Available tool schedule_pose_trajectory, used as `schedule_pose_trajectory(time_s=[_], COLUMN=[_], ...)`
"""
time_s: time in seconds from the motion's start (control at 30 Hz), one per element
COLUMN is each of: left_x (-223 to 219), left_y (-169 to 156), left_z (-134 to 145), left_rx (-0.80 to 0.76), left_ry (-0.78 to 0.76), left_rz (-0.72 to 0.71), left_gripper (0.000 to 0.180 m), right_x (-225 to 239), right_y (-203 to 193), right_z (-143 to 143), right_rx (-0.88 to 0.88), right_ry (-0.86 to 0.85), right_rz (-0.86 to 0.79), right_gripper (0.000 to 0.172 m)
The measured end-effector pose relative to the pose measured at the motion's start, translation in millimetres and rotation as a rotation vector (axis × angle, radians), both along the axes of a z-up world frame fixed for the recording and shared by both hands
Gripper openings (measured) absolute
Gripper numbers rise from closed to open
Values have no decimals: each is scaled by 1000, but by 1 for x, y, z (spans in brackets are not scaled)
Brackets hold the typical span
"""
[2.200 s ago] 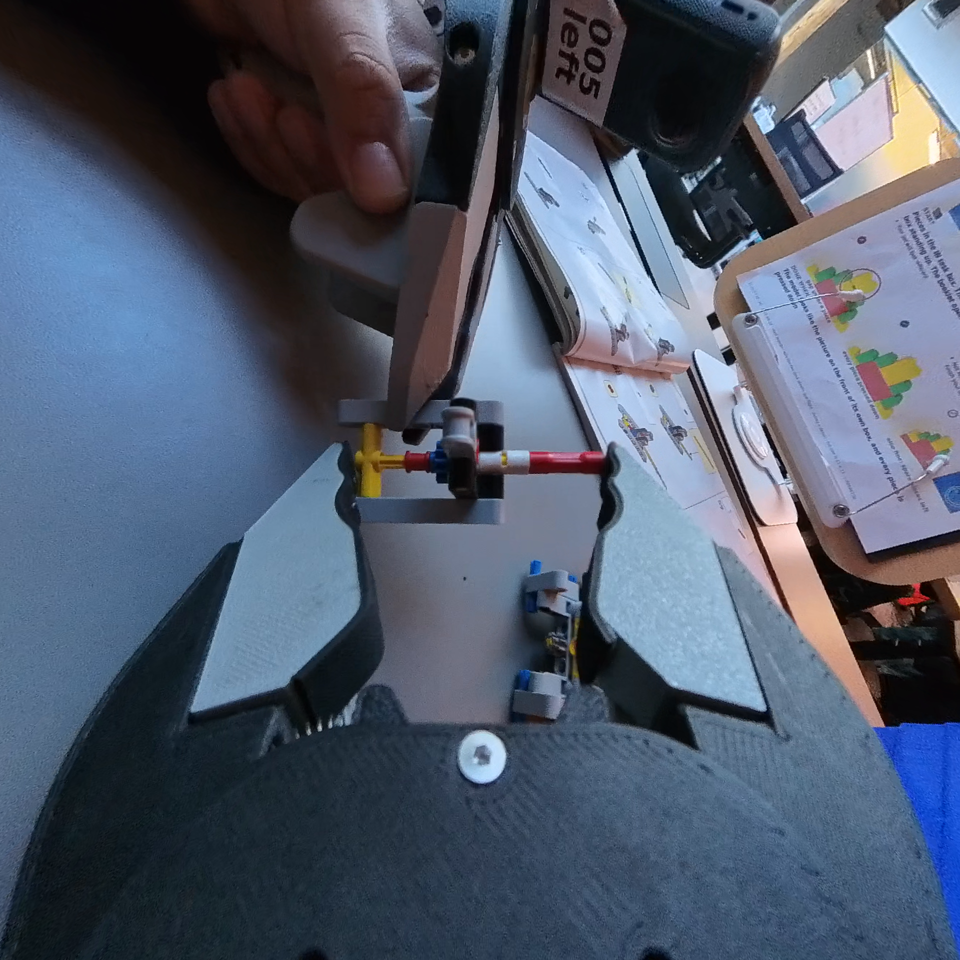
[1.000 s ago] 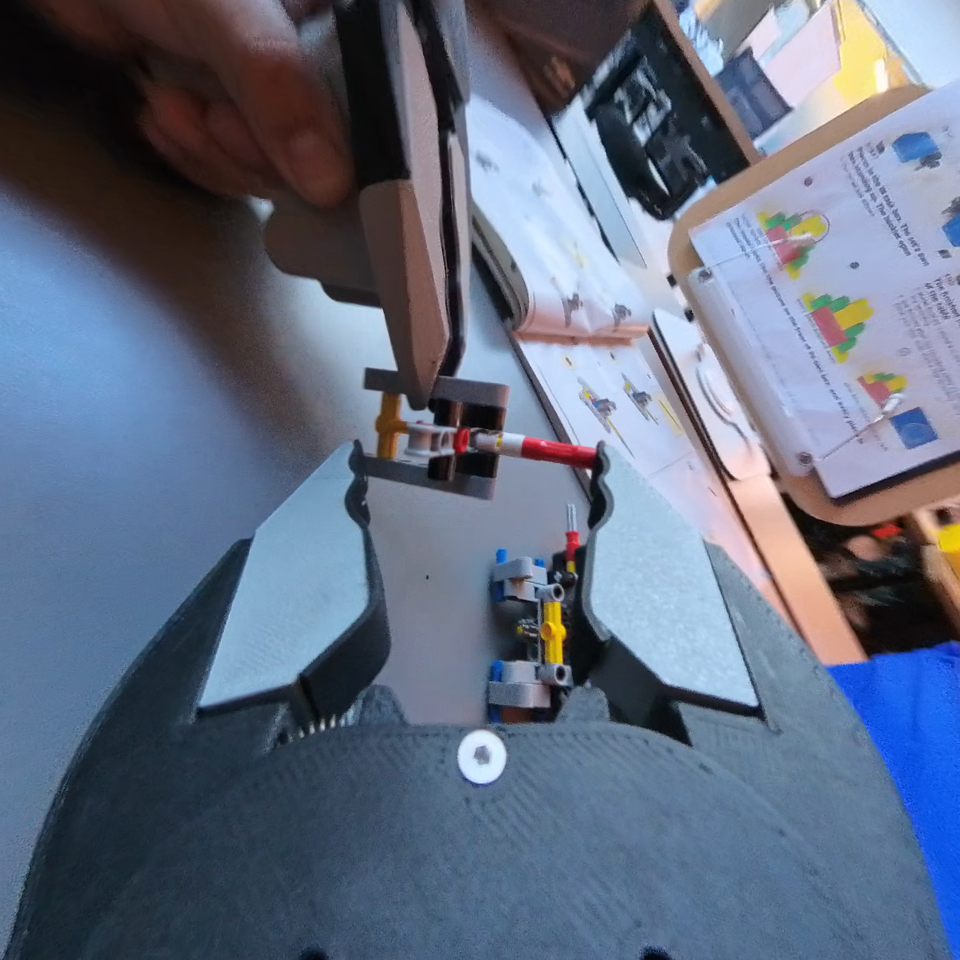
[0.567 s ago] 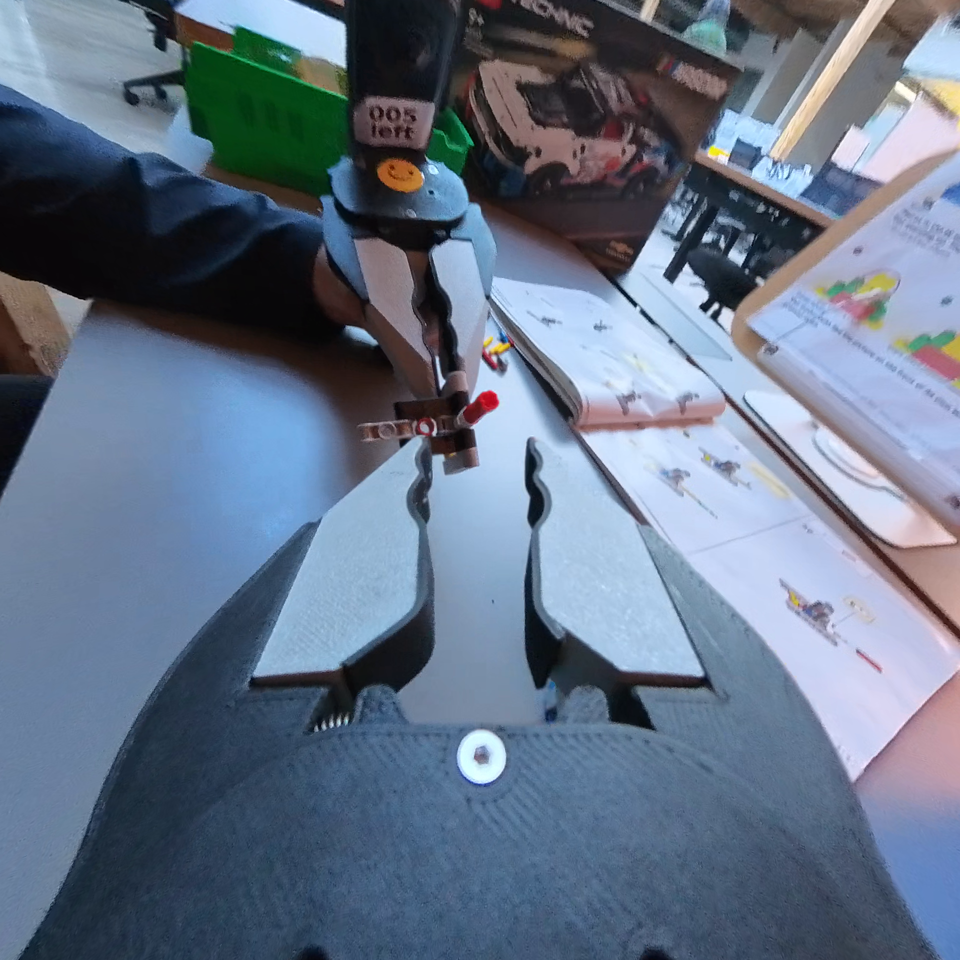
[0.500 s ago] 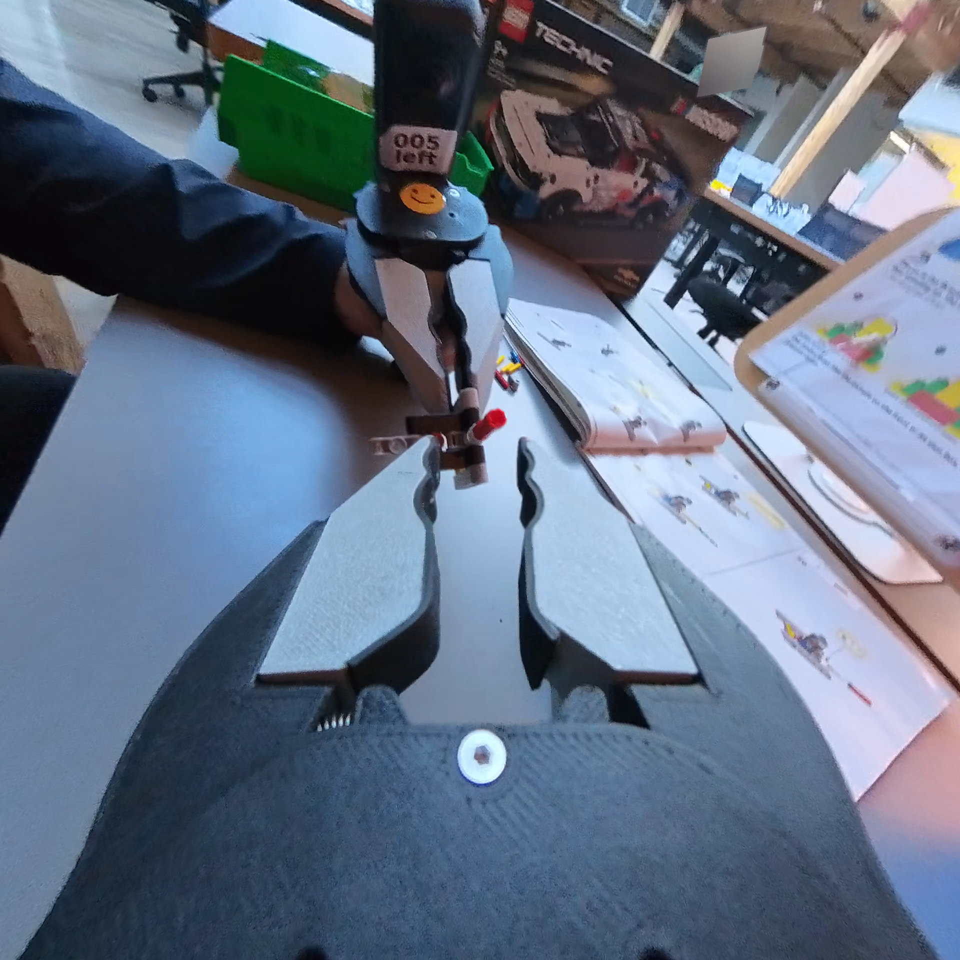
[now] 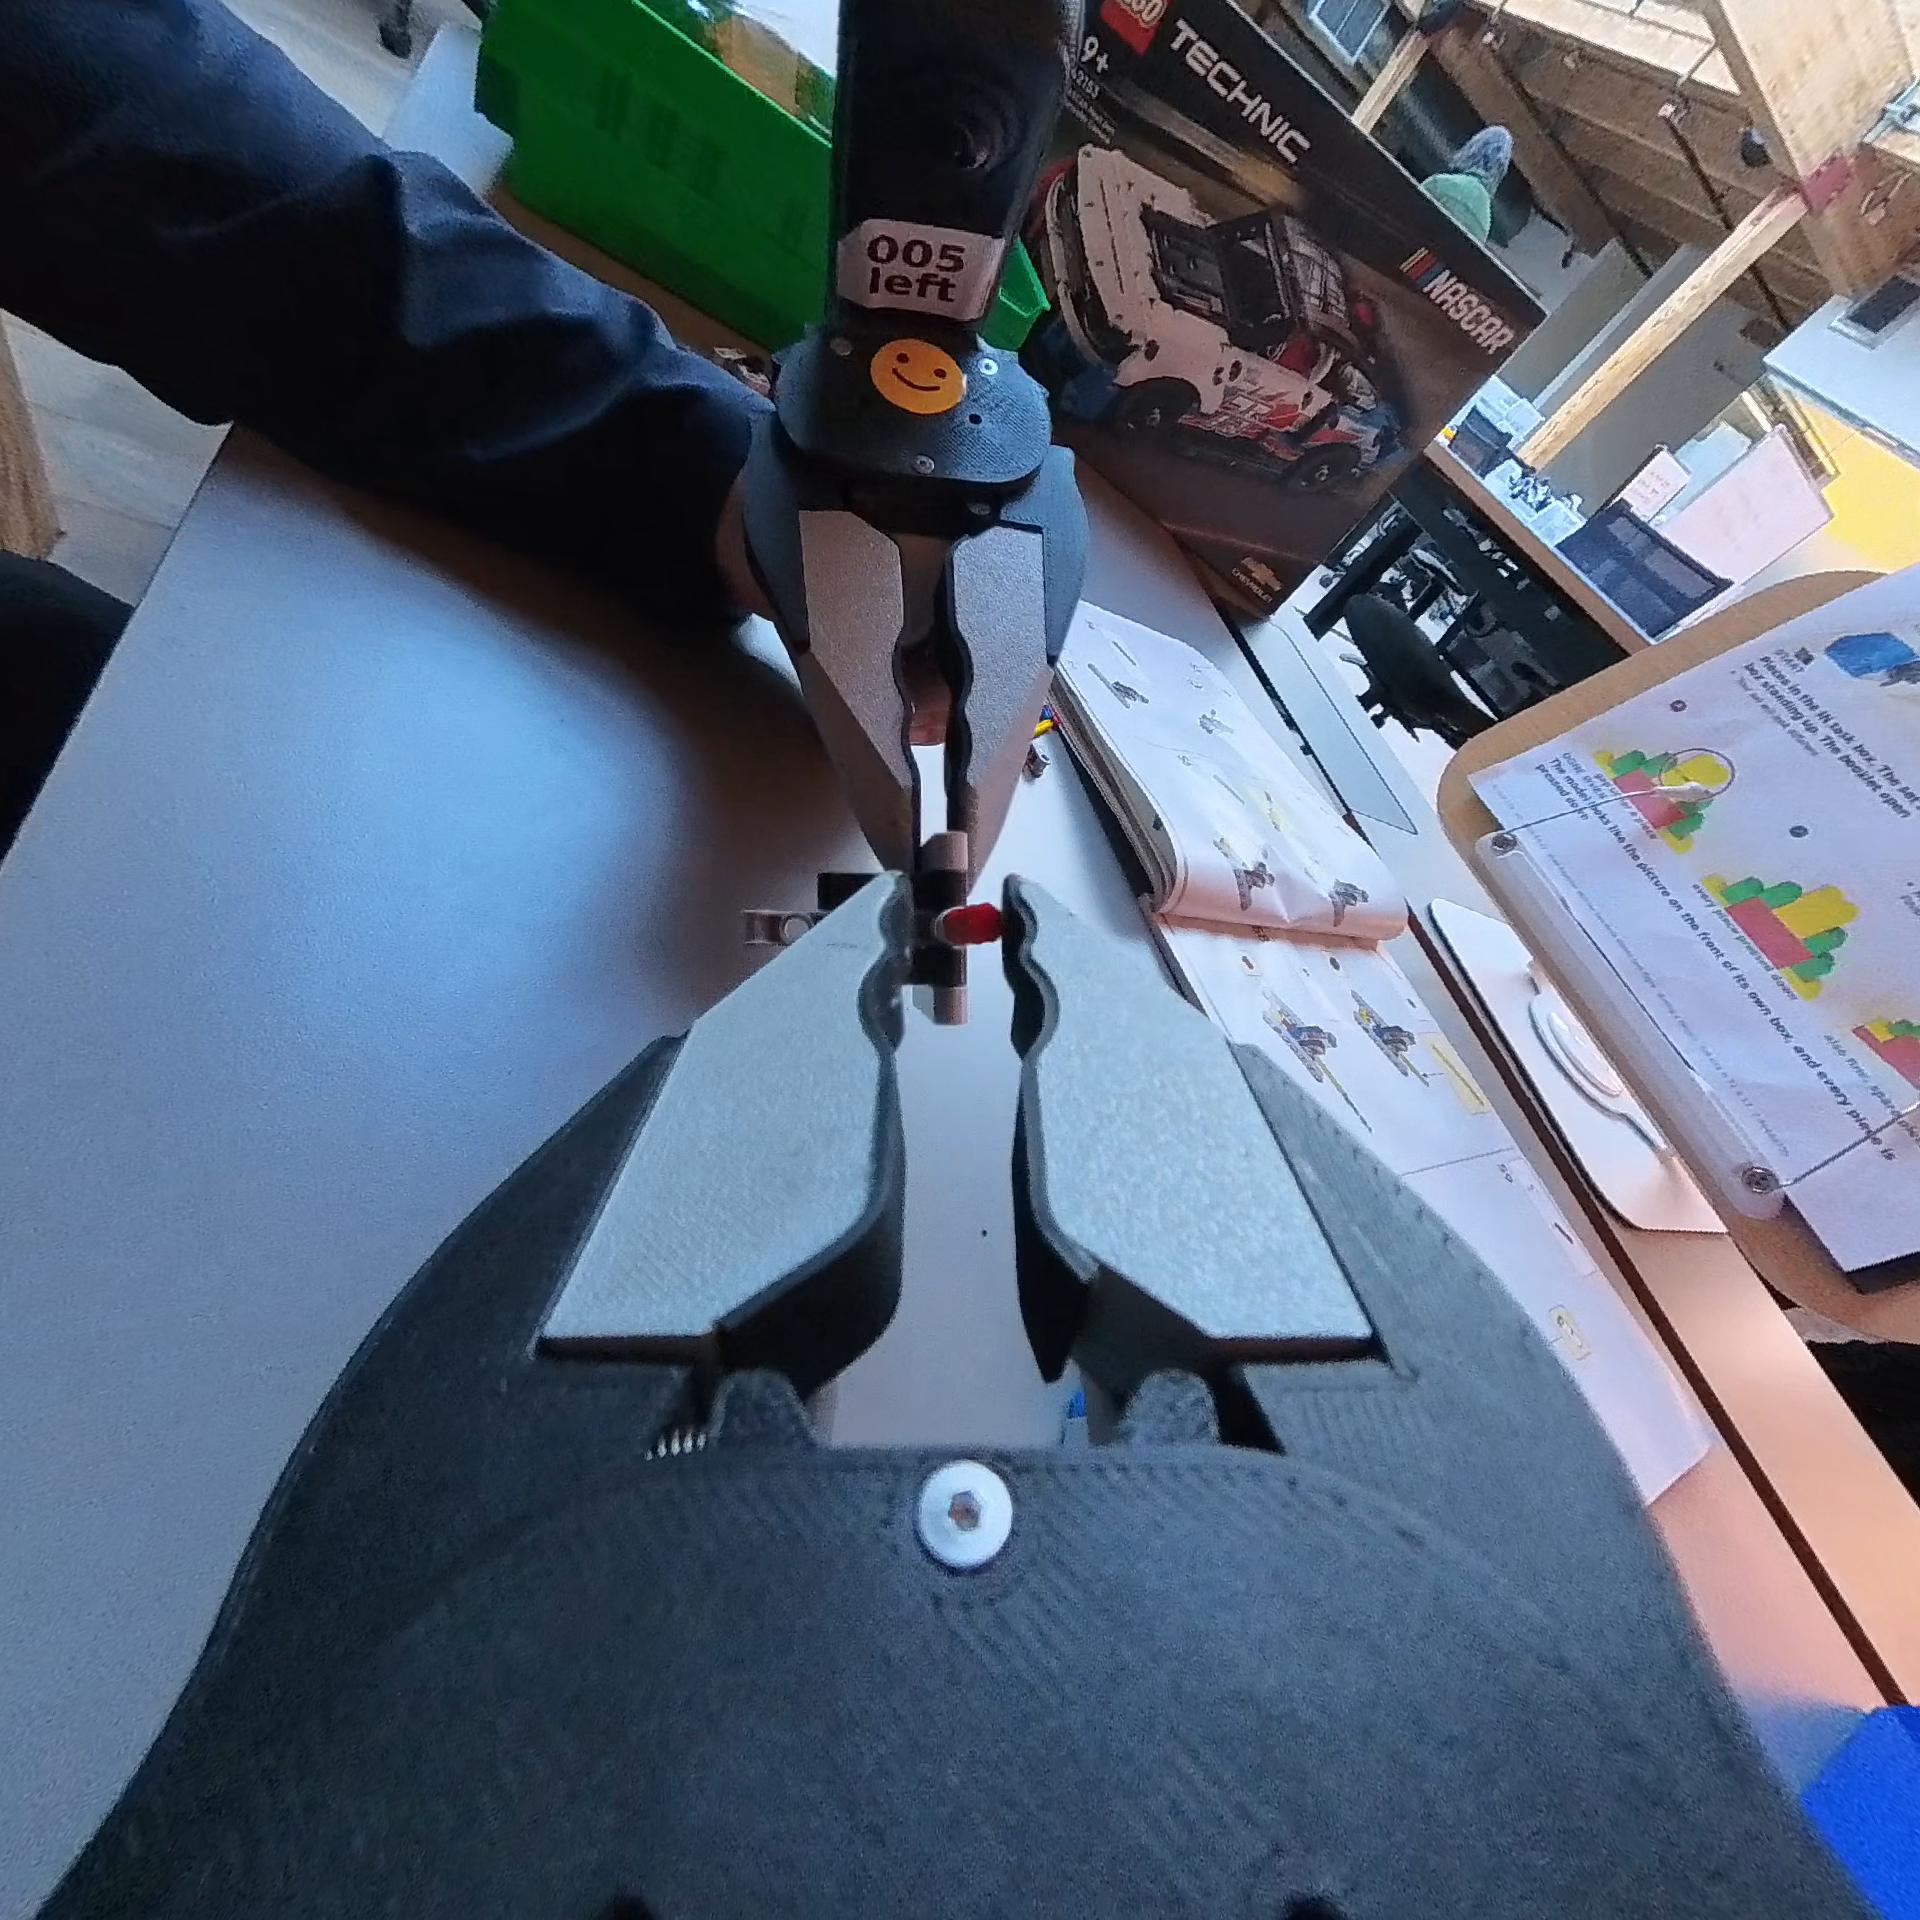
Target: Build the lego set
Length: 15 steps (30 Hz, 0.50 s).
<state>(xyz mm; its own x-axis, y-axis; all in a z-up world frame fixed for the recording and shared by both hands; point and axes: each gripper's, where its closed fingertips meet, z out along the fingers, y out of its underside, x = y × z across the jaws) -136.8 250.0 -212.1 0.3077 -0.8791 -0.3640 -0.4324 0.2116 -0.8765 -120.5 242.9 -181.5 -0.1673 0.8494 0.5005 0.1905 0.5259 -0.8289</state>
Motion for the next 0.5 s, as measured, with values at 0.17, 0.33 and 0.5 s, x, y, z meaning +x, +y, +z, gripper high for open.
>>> schedule_pose_trajectory(time_s=[0.17,0.33,0.5], left_x=[0,4,10], left_y=[5,29,40], left_z=[3,11,9], left_rx=[-29,-664,-1152], left_ry=[-33,-404,-786], left_rz=[39,172,201], left_gripper=[4,5,4], right_x=[-2,-5,5], right_y=[11,49,97], right_z=[0,11,5], right_rx=[-20,-330,-616], right_ry=[4,48,84], right_rz=[-51,-168,-309], right_gripper=[7,8,13])
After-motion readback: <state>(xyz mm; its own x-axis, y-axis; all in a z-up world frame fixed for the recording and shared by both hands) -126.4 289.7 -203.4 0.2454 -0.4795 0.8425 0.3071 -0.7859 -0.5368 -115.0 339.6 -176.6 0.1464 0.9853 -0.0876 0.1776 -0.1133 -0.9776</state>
